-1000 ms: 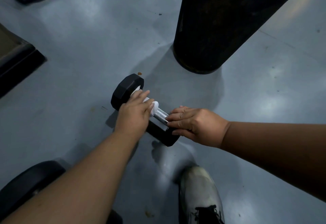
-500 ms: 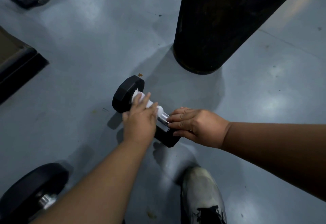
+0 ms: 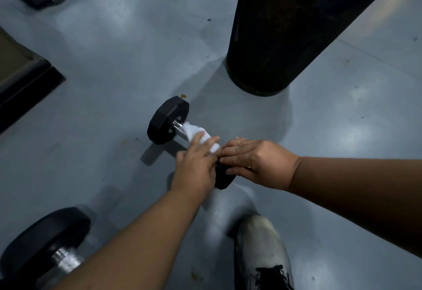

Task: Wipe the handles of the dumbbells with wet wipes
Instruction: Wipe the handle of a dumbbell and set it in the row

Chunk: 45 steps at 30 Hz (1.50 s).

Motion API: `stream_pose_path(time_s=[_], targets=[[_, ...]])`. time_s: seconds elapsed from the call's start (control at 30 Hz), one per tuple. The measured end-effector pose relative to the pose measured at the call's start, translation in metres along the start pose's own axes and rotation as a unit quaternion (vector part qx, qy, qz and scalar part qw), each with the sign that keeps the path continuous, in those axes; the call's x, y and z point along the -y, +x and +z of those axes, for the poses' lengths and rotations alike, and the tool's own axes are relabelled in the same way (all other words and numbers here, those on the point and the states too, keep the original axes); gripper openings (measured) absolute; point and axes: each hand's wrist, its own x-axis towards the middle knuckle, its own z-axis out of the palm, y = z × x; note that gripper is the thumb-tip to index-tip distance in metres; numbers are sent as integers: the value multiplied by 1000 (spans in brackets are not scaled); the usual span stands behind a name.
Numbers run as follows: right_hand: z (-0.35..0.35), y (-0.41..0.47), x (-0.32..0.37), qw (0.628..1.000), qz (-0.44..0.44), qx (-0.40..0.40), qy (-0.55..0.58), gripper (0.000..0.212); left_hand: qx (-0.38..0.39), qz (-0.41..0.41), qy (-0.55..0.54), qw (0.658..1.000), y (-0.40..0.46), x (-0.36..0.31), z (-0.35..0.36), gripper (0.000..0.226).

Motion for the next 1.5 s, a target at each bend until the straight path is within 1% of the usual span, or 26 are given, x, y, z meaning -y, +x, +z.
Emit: stream_pose_path(time_s=[0.07, 0.13, 0.17, 0.23, 0.3, 0.33, 0.37, 0.43, 0.5, 0.53, 0.57, 0.63, 0.7, 0.73, 0.83, 0.87, 0.93, 1.13, 1.17, 1.2, 1.27, 1.33, 1.37, 1.4, 1.47, 1.5], targets=[[1, 0, -1, 1000, -1, 2, 4, 30, 21, 62, 17, 998, -2, 5, -3, 43], [0, 1, 0, 1000, -1, 0, 8, 30, 25, 90, 39, 995, 8, 21, -12, 41], [0, 1, 1, 1000, -3, -1, 8, 30, 15, 78, 38, 996, 14, 31, -18, 39], [-1, 2, 2, 1000, -4, 0, 5, 32, -25, 4, -7, 1000, 25, 44, -25, 38], [-2, 3, 3, 1000, -2, 0, 1, 33, -47, -65, -36, 996, 25, 35, -21, 41], [-2, 3, 3, 1000, 0, -2, 1, 33, -44, -76, -40, 995, 20, 23, -14, 41], [-2, 2, 4, 1000, 1, -6, 2, 31, -32, -63, -46, 996, 14, 11, -7, 42], [-1, 0, 3, 1000, 0, -8, 4, 27, -10, 11, -54, 998, 3, -4, 1, 45], [-2, 1, 2, 1000, -1, -3, 8, 28, 8, 83, -35, 996, 7, 9, -6, 40], [-2, 2, 2, 1000, 0, -1, 9, 30, 6, 104, -25, 994, 13, 21, -10, 35], [-2, 3, 2, 1000, 0, -1, 8, 32, -1, 101, -23, 995, 19, 35, -14, 32], [-2, 3, 2, 1000, -1, -4, 7, 34, -36, 21, -68, 997, 28, 50, -22, 35], [-3, 3, 3, 1000, -2, -5, 5, 35, -58, -38, -99, 993, 27, 42, -18, 41], [-3, 2, 3, 1000, -1, -3, 4, 34, -57, -38, -99, 993, 23, 30, -13, 41], [-3, 2, 2, 1000, -1, -4, 5, 32, -20, 37, -107, 993, 7, 1, 2, 42], [-2, 2, 1, 1000, -1, -3, 6, 32, -7, 43, -109, 993, 6, 1, 3, 44], [-3, 2, -2, 1000, 1, 2, 11, 33, -5, 46, -96, 994, 9, 8, 2, 44], [-17, -2, -22, 998, 43, 22, 37, 34, 45, 105, 4, 993, 29, 16, -10, 39], [-21, -4, -28, 997, 66, 23, 38, 35, 45, 101, 9, 994, 37, 19, -12, 38], [-26, -7, -33, 994, 96, 23, 36, 36, 45, 80, 10, 996, 45, 23, -13, 36], [-36, -12, -43, 986, 165, 28, 22, 36, 52, 3, -4, 999, 57, 30, -12, 33], [-41, -10, -41, 981, 191, 32, 6, 37, 36, -49, -31, 998, 61, 27, -6, 41], [-41, -5, -37, 984, 179, 23, -10, 39, 29, -55, -49, 997, 61, 19, -3, 47], [-38, 0, -30, 989, 147, 9, -29, 42, 34, -44, -59, 997, 59, 8, 1, 49], [-29, 6, -18, 996, 77, -11, -41, 44, 77, -13, -81, 994, 50, -9, 8, 42], [-22, 6, -15, 998, 60, -3, -36, 43, 87, 6, -100, 991, 44, -11, 6, 42]])
